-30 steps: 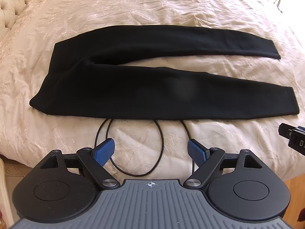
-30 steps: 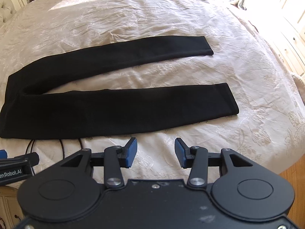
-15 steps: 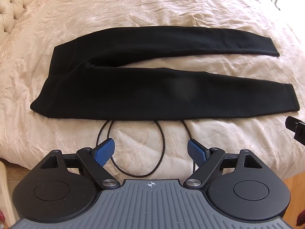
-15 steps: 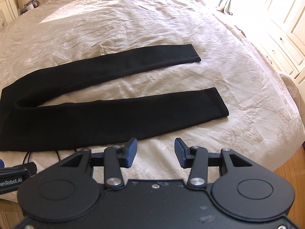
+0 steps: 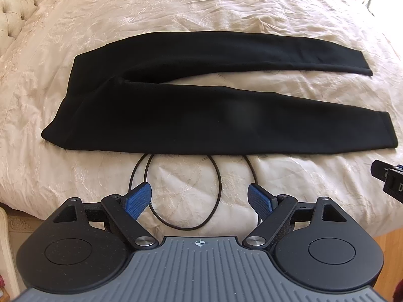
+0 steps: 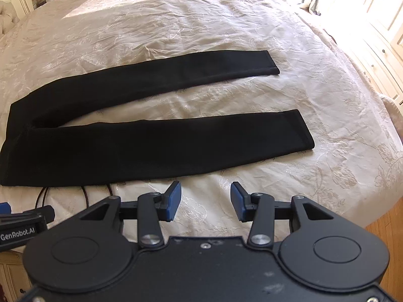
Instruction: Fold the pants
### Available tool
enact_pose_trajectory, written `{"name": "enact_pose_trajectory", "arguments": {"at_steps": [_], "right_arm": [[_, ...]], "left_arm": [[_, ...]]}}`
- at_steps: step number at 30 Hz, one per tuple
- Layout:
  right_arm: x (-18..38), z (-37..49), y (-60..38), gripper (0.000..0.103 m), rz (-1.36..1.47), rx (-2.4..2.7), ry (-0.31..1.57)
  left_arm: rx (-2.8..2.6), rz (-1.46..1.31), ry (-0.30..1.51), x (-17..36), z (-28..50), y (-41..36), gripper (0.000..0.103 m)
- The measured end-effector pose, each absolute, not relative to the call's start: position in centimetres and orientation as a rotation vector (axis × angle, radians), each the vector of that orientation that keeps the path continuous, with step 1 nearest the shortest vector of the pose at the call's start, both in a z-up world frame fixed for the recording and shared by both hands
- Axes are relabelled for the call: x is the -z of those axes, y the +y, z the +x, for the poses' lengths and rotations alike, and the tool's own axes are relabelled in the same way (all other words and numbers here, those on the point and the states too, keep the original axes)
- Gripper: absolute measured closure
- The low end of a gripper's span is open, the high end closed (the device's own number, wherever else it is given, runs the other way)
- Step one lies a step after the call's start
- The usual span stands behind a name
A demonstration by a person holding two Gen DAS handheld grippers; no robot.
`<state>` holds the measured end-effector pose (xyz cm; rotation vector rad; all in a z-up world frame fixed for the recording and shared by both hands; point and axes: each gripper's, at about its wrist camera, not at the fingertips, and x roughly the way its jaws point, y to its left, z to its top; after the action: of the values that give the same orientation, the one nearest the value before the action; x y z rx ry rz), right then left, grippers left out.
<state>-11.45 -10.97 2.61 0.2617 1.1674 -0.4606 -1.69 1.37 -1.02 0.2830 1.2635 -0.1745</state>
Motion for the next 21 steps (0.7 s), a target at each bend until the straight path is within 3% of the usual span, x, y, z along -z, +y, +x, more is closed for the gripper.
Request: {"name": "enact_pose_trajectory", "arguments": {"at_steps": [21], "right_arm": [[-2.32,-11.78,-11.19,0.057,0.289,0.427,1.170]], "left_arm": [[0.189,0.241,1.220,0.18,-1.95,1.14,0.020]]}}
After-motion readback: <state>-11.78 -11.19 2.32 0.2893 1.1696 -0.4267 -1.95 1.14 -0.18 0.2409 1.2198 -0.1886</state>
